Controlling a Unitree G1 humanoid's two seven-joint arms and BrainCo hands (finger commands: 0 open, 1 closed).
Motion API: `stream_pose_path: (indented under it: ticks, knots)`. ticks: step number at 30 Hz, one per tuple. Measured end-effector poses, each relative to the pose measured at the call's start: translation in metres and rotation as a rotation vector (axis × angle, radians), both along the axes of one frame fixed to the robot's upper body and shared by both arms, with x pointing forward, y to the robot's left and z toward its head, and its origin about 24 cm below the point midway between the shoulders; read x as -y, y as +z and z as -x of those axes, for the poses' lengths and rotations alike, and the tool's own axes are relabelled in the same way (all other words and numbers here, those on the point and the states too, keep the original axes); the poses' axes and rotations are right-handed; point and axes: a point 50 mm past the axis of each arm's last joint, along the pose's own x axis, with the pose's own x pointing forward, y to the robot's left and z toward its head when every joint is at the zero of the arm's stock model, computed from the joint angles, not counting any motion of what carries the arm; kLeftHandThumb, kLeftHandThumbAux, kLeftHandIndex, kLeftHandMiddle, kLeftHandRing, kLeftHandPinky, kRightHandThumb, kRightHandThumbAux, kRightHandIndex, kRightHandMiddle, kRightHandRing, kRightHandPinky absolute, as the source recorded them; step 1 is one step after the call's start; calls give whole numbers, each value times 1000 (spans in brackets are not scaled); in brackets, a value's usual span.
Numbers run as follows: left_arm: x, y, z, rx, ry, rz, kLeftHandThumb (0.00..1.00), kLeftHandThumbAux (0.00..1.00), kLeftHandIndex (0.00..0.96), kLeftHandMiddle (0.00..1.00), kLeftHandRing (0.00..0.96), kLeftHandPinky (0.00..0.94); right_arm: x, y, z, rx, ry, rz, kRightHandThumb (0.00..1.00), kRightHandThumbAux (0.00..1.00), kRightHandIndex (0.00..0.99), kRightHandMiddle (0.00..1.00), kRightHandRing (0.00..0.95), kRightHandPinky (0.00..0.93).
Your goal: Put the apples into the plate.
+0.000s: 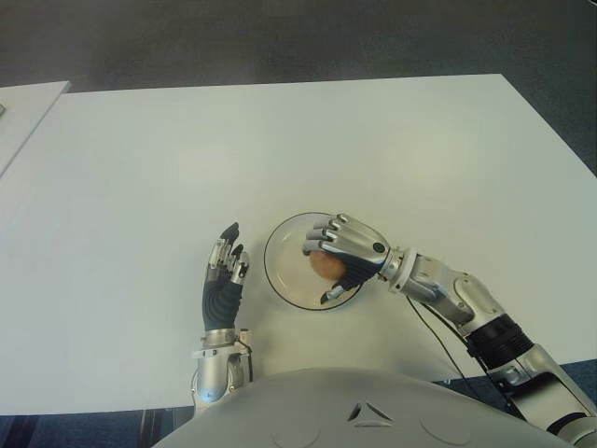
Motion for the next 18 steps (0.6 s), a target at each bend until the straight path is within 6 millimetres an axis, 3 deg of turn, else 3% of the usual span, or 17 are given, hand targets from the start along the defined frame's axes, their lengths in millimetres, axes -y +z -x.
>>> stream_pose_path:
  ticks: [3,7,18]
  knots:
    - [0,0,0,-2,-1,0,169,496,135,114,76,60,-1,-3,1,3,19,26,258,485,149,139,96,62]
    - [0,0,0,-4,-3,-1,166,510,129,110,73,58,-2,-3,0,11,34,60,125,464,60,53,21,13]
    - [1,0,0,1,2,22,182,541,103,97,74,68,-1,-3,-1,2,38,147,40,437,2,1,0,0]
